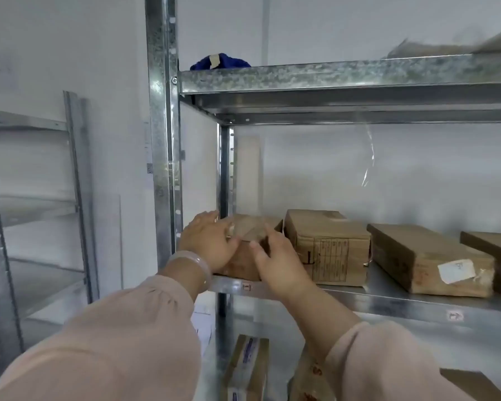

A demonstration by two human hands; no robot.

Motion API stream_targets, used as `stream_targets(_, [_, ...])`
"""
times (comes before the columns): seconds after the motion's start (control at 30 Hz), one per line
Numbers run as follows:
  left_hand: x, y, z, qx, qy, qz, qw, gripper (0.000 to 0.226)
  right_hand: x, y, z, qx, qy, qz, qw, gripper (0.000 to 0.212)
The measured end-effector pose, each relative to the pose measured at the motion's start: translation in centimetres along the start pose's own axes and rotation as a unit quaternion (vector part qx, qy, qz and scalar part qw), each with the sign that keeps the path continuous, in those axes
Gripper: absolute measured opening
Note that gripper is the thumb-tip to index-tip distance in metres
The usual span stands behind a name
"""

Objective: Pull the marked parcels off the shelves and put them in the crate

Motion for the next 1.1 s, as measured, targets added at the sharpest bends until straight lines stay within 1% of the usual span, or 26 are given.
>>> stream_targets(0.07, [-0.4, -1.0, 0.0, 0.017, -0.049, -0.022, 0.998, 0.053, -0.1, -0.8, 0.8, -0.031, -0.016, 0.014, 0.999, 0.056])
stream_targets(0.13, [-0.8, -1.8, -0.2, 0.048, -0.067, -0.052, 0.995, 0.056, 0.1, -1.4, 1.7, -0.048, -0.015, 0.014, 0.999, 0.055])
stream_targets(0.2, [-1.2, -2.1, -0.1, 0.066, -0.035, -0.071, 0.995, 0.057, 0.0, -1.6, 2.5, -0.057, -0.007, 0.007, 0.998, 0.055])
stream_targets(0.3, [-1.1, -2.9, -0.3, 0.071, 0.018, -0.082, 0.994, 0.067, 0.1, -2.3, 3.2, -0.083, -0.005, 0.018, 0.996, 0.056])
stream_targets(0.4, [-1.4, -3.9, -0.4, 0.083, 0.070, -0.089, 0.990, 0.059, -0.3, -2.9, 3.6, -0.124, -0.037, 0.028, 0.991, 0.053])
stream_targets(0.5, [-2.6, -4.5, -0.4, 0.092, 0.095, -0.156, 0.979, 0.062, -1.0, -3.1, 4.0, -0.193, -0.080, 0.032, 0.978, 0.057])
stream_targets(0.57, [-3.2, -4.7, -0.6, 0.084, 0.130, -0.173, 0.973, 0.058, -1.3, -3.0, 4.2, -0.213, -0.106, 0.046, 0.970, 0.055])
stream_targets(0.7, [-3.2, -4.0, -1.7, 0.082, 0.210, -0.115, 0.968, 0.065, -1.1, -2.6, 3.2, -0.180, -0.152, 0.077, 0.969, 0.036])
stream_targets(0.77, [-3.1, -3.2, -2.3, 0.068, 0.269, -0.069, 0.958, 0.062, -1.0, -2.2, 3.0, -0.155, -0.172, 0.117, 0.966, 0.038])
stream_targets(0.83, [-2.9, -2.1, -2.7, 0.052, 0.338, -0.024, 0.939, 0.058, -0.6, -1.6, 2.7, -0.116, -0.180, 0.166, 0.962, 0.037])
stream_targets(0.93, [-2.8, -0.6, -3.2, 0.034, 0.431, 0.006, 0.902, 0.054, -0.1, -0.9, 1.9, -0.070, -0.205, 0.198, 0.956, 0.031])
stream_targets(1.0, [-2.7, 0.1, -3.3, 0.017, 0.462, 0.014, 0.887, 0.052, -0.1, -0.7, 1.6, -0.065, -0.258, 0.193, 0.944, 0.033])
stream_targets(1.07, [-2.6, 0.5, -3.5, 0.005, 0.484, 0.008, 0.875, 0.050, 0.0, -0.5, 1.3, -0.063, -0.314, 0.180, 0.930, 0.044])
stream_targets(1.1, [-2.5, 0.7, -3.5, 0.000, 0.493, 0.002, 0.870, 0.049, 0.1, -0.4, 1.2, -0.059, -0.322, 0.173, 0.929, 0.050])
Point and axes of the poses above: each hand's wrist, its own y-axis away from the middle knuckle, its own x-axis out of the back of the hand, z = x × y, the point moved 4 cm from there along -y, towards the middle knuckle, and after that the axes turned 15 degrees about x, right-handed, at the moved point
